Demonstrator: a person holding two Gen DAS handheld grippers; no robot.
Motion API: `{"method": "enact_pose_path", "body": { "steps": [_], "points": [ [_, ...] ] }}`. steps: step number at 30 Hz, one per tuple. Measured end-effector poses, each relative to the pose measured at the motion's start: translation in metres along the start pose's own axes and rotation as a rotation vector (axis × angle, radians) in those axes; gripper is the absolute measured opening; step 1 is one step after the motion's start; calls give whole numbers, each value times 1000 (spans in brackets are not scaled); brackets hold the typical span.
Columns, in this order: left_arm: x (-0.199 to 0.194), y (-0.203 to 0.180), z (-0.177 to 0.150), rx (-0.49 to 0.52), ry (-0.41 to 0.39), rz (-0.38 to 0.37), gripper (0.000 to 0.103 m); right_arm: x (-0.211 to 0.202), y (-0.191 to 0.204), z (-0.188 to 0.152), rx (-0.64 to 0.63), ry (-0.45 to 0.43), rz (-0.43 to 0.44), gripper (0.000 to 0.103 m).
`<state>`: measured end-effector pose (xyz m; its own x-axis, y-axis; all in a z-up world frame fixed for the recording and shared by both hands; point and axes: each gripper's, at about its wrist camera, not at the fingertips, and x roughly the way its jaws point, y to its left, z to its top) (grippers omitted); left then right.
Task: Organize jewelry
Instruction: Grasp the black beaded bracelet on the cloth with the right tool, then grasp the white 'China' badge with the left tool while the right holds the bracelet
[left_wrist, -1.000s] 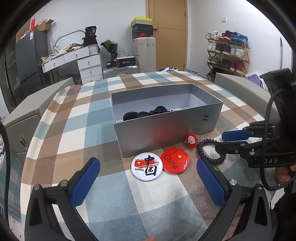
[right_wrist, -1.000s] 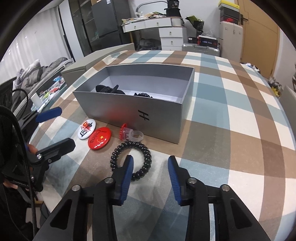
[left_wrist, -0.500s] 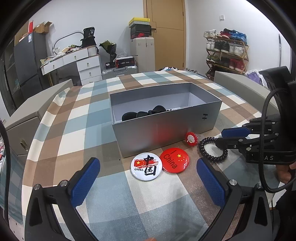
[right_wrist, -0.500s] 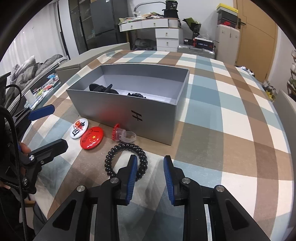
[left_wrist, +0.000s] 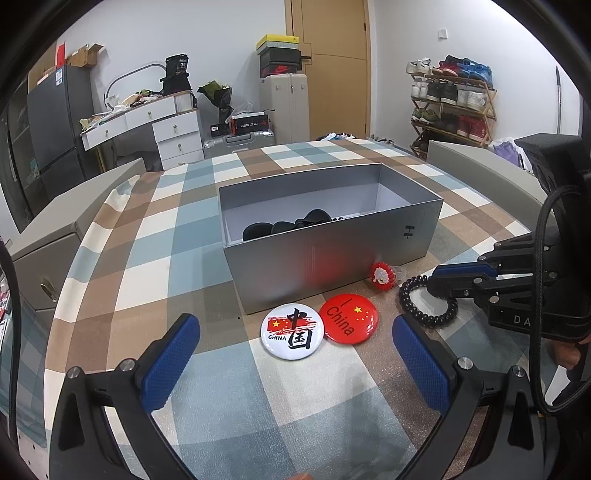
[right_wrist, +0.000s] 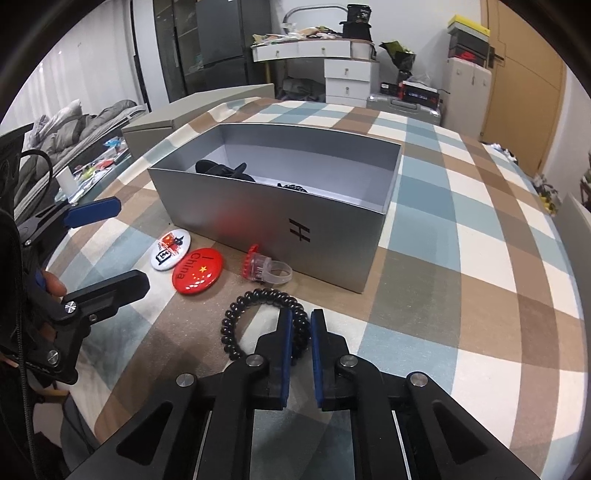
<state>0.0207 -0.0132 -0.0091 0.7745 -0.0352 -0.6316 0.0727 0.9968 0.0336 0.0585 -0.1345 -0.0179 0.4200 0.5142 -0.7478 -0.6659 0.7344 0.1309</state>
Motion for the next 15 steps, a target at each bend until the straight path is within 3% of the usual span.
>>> {"method": "enact_pose_path", "body": {
  "steps": [8,15],
  "points": [
    [2,3,1,-18,20,-8,102,-13,5,1,-20,-63,17,8],
    [12,15,3,-62,109,33,101,-16,11,1,-36,-78,37,8]
  ]
}}
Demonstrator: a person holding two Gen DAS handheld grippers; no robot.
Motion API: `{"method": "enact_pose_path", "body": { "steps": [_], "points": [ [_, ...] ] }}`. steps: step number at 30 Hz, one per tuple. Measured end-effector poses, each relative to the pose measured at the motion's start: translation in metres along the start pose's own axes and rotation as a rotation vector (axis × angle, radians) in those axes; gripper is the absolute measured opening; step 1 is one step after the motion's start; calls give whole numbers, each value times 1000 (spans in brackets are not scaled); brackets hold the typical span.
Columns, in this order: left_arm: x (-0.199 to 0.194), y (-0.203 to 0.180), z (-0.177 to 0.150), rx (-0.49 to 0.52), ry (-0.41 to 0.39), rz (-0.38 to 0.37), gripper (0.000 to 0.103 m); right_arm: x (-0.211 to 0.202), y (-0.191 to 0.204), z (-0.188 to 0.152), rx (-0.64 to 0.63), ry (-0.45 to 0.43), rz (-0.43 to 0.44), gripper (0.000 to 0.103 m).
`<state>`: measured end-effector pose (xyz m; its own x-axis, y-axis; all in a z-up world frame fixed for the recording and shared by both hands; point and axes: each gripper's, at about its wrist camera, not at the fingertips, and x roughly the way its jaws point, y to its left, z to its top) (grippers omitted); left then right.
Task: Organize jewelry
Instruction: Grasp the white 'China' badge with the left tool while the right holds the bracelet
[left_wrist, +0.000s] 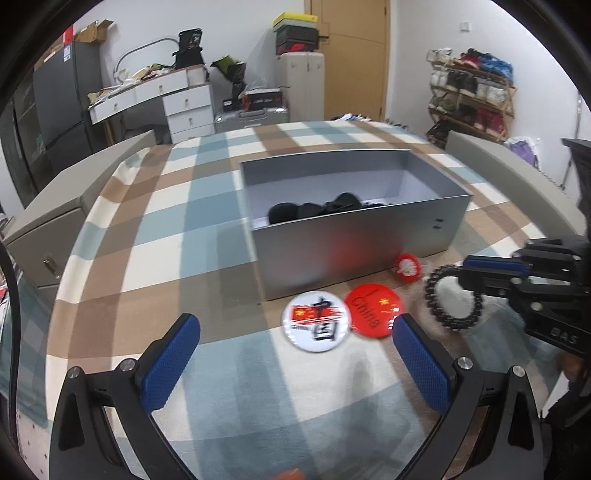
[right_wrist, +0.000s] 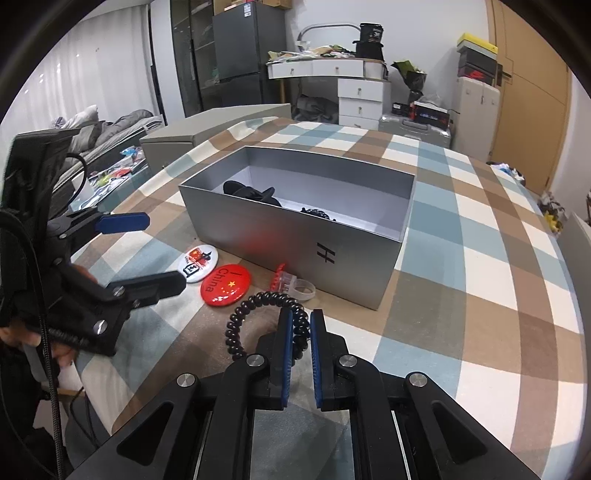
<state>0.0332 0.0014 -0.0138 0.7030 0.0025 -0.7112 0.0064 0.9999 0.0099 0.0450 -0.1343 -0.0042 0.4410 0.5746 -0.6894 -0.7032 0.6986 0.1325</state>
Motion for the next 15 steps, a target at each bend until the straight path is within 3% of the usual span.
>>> {"method": "enact_pose_path", "body": {
  "steps": [1,6,15],
  "points": [
    [2,1,0,-4,13,-1,100,0,0,0,0,-4,-1,8],
    [13,6,-1,-15,74,-14,75,-3,0,0,1,-8,2,8],
    [13,0,-2,4,102,-32,66,-7,-5,2,18,-19,5,8]
  ]
}}
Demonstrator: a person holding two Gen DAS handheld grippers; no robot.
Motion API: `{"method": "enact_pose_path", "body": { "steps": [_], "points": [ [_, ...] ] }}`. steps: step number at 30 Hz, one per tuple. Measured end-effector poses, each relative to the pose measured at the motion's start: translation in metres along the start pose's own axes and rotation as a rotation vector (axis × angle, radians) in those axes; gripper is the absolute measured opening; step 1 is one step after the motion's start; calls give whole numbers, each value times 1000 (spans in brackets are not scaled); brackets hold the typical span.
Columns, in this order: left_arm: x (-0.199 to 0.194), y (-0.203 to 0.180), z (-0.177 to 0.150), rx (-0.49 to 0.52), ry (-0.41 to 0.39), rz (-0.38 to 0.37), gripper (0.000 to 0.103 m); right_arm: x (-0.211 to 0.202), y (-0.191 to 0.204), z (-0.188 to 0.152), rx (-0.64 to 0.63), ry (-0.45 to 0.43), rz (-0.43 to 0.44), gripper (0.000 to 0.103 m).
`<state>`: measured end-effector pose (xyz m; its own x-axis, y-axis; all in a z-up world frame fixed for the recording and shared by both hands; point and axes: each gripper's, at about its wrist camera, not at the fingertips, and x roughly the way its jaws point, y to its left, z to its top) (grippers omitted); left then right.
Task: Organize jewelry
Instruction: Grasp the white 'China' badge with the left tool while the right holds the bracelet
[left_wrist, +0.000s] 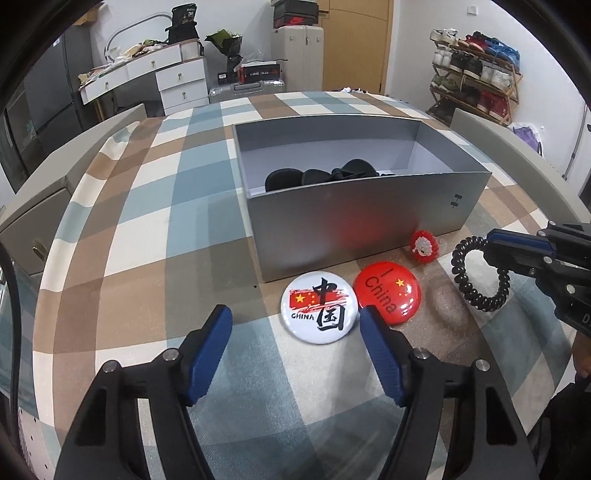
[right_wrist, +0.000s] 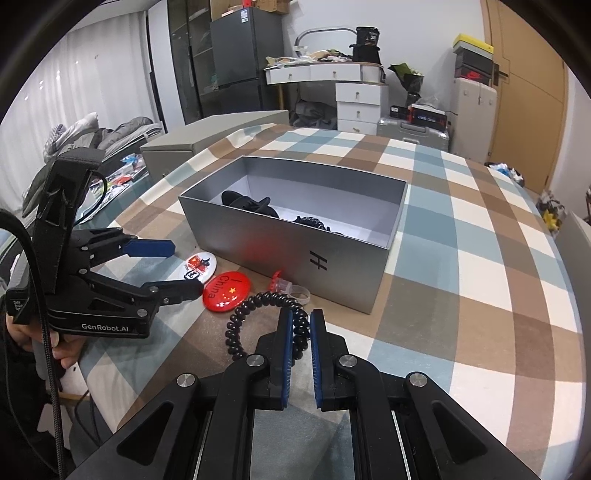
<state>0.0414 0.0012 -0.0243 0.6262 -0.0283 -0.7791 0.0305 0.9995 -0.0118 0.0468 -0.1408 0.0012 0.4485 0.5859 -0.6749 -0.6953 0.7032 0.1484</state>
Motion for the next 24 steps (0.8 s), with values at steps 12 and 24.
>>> {"method": "enact_pose_path", "body": {
  "steps": [12,24],
  "points": [
    [-1,-3,1,24,-22,-24,37,1,1,0,-4,3,2,8],
    [-18,-14,-2,68,-93,-33,37,-2,1,0,-2,-9,9,8]
  ]
}}
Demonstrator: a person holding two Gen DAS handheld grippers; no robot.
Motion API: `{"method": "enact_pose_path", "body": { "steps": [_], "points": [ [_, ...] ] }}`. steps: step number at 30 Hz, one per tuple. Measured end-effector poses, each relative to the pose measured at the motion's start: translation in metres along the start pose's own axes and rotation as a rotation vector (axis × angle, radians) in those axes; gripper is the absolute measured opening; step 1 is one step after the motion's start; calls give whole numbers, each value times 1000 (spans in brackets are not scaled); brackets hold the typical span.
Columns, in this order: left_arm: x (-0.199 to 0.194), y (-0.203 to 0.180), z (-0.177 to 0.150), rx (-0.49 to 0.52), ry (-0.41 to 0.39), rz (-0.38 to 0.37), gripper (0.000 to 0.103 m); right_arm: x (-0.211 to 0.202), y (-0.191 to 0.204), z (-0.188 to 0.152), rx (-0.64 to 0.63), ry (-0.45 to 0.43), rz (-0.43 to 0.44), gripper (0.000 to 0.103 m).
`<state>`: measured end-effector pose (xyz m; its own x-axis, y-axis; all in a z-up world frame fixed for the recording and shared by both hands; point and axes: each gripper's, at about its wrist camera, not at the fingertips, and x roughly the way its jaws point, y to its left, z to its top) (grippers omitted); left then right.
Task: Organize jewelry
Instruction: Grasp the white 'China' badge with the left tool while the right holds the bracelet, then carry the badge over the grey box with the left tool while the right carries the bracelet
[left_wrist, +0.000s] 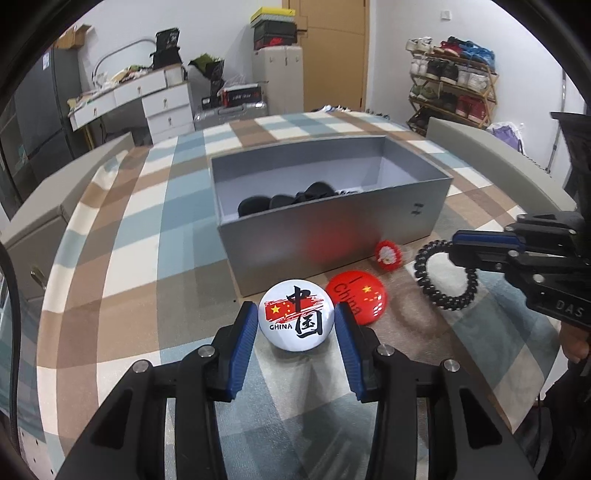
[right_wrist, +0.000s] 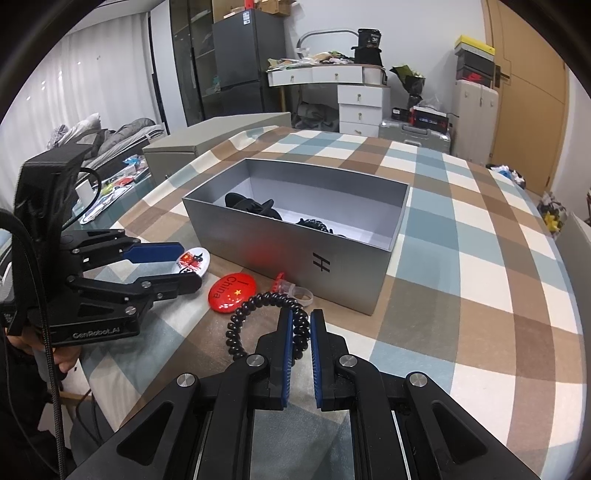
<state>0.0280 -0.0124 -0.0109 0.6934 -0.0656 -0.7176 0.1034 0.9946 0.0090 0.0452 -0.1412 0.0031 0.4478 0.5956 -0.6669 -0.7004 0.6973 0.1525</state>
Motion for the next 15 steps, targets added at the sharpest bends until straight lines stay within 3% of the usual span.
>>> {"method": "enact_pose_path", "body": {
  "steps": [15],
  "points": [
    [-12,0,6,-1,-81,-5,37,-2,-2,1,15,-12,20,8]
  ]
}}
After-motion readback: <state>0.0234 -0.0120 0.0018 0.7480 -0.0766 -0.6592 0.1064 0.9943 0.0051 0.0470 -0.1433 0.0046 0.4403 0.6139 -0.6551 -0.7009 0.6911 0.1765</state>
